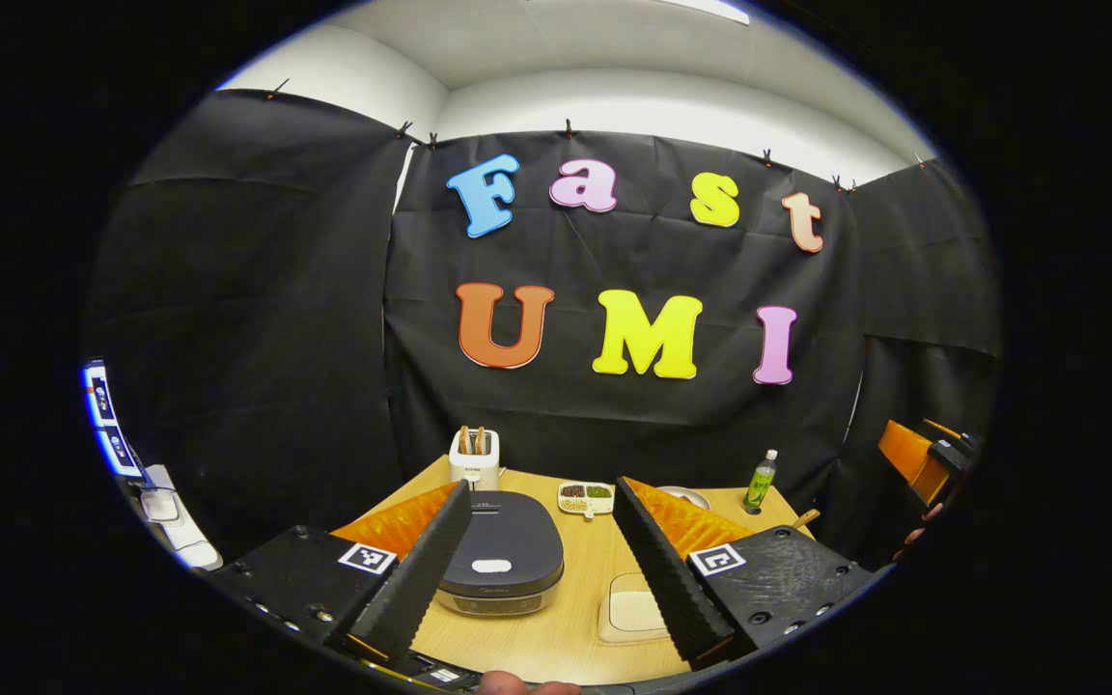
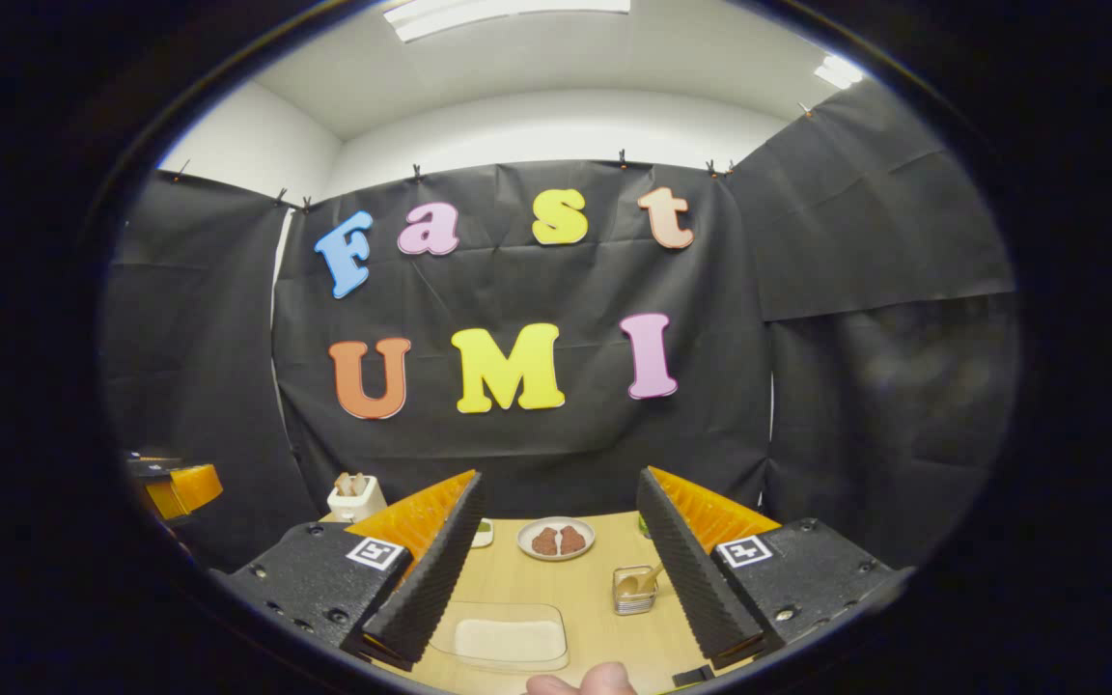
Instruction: Close the left gripper, press the button to open the rice cooker; take a wooden spoon from the chopstick holder with the right hand, scoop a spoonful of rice and pour it into the rice cooker, then put the wooden spoon back into the chopstick holder.
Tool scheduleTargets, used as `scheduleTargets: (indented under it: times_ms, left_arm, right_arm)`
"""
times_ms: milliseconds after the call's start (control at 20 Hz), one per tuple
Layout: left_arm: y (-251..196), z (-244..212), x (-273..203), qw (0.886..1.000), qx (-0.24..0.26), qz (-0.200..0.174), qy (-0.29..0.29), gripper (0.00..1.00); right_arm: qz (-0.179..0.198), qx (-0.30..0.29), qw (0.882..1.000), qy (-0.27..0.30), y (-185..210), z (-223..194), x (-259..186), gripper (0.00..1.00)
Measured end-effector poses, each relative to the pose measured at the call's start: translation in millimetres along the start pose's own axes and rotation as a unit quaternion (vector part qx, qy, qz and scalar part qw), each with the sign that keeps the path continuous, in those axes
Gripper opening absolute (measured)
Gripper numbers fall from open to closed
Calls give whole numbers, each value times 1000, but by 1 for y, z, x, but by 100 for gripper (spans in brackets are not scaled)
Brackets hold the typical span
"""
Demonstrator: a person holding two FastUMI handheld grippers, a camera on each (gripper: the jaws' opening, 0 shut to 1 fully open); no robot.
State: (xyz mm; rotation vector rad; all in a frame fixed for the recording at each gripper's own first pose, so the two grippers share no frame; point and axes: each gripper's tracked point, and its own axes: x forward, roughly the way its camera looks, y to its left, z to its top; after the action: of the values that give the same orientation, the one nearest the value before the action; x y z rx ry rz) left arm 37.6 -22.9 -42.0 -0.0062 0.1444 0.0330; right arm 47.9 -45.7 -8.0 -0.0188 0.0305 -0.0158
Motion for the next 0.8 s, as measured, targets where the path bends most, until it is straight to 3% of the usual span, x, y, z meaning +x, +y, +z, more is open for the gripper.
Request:
scheduleTargets:
  times_ms: [200, 250, 300, 600, 650, 750, 800]
  left_arm:
    - [6, -20, 22, 999, -3, 6, 48, 95]
    - [7, -28, 29, 998, -8, 9, 64, 84]
    - [7, -37, 36, 996, -14, 8, 83, 95]
    - [18, -80, 80, 984, -19, 30, 177, 89]
    - [22, -86, 85, 981, -20, 35, 191, 74]
    - [28, -102, 95, 973, -18, 45, 224, 58]
    - [32, -108, 98, 969, -20, 49, 240, 46]
  right_arm:
    - [1, 2, 1000, 18, -13, -16, 33, 100]
    - [2, 3, 1000, 20, -15, -17, 41, 100]
    - [5, 4, 1000, 20, -17, -18, 50, 100]
    - [24, 12, 999, 34, -28, -36, 106, 100]
    - [28, 16, 999, 37, -30, -40, 114, 100]
    - [35, 19, 998, 49, -35, -51, 129, 100]
    - [39, 21, 997, 55, -37, -56, 135, 100]
